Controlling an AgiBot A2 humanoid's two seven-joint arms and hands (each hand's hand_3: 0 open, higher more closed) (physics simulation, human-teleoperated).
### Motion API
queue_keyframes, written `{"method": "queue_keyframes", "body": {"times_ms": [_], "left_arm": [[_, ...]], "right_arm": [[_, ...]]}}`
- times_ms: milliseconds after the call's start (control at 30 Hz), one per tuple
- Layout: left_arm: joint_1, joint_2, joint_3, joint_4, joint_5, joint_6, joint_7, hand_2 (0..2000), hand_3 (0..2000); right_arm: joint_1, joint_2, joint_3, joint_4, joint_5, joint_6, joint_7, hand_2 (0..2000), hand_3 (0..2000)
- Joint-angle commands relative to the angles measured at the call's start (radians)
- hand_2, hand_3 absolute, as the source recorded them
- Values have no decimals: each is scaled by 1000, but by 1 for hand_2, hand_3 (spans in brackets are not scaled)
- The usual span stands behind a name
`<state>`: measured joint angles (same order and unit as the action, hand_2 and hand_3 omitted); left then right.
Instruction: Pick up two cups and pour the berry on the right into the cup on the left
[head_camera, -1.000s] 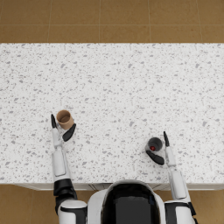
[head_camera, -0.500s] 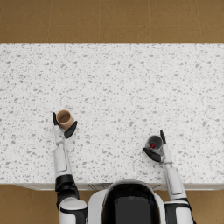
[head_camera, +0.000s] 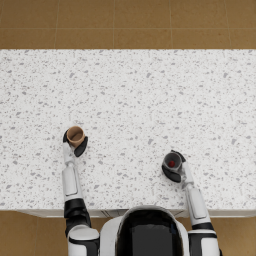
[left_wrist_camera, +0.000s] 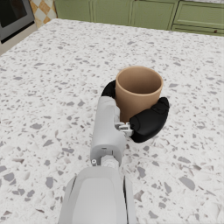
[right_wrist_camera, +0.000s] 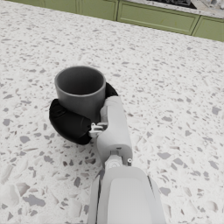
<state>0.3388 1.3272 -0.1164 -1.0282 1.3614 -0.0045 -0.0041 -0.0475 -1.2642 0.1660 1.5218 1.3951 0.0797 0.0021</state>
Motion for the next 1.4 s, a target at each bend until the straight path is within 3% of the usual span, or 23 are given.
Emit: {"method": "queue_keyframes", "body": {"times_ms": [33, 133, 267, 533, 667, 933, 1400], "left_arm": [[-14, 2, -12, -93, 0, -4, 0, 2000, 1280], [-27, 8, -17, -162, 0, -17, 1, 2000, 1280], [-90, 18, 22, -353, 0, -31, 2, 2000, 1280], [-185, 18, 217, -603, 0, -32, 2, 2000, 1280], [-177, 28, 293, -609, 0, -31, 2, 2000, 1280], [-156, 57, 401, -674, 209, -28, 1, 2000, 1280], [-123, 103, 450, -611, 238, -27, 1, 2000, 1280]], "right_arm": [[-5, 0, 0, 38, 0, 31, -2, 2000, 1280], [-11, -5, -11, 86, -1, 71, -2, 2000, 1280], [23, -25, -31, 192, -1, 27, 1, 2000, 1280], [197, -104, -28, 218, -2, 2, 5, 2000, 1280], [294, -147, -10, 164, -2, 7, 5, 2000, 1280], [401, -198, 19, 159, 251, 15, 4, 2000, 1280], [487, -256, 97, 218, 697, 16, 4, 2000, 1280]]}}
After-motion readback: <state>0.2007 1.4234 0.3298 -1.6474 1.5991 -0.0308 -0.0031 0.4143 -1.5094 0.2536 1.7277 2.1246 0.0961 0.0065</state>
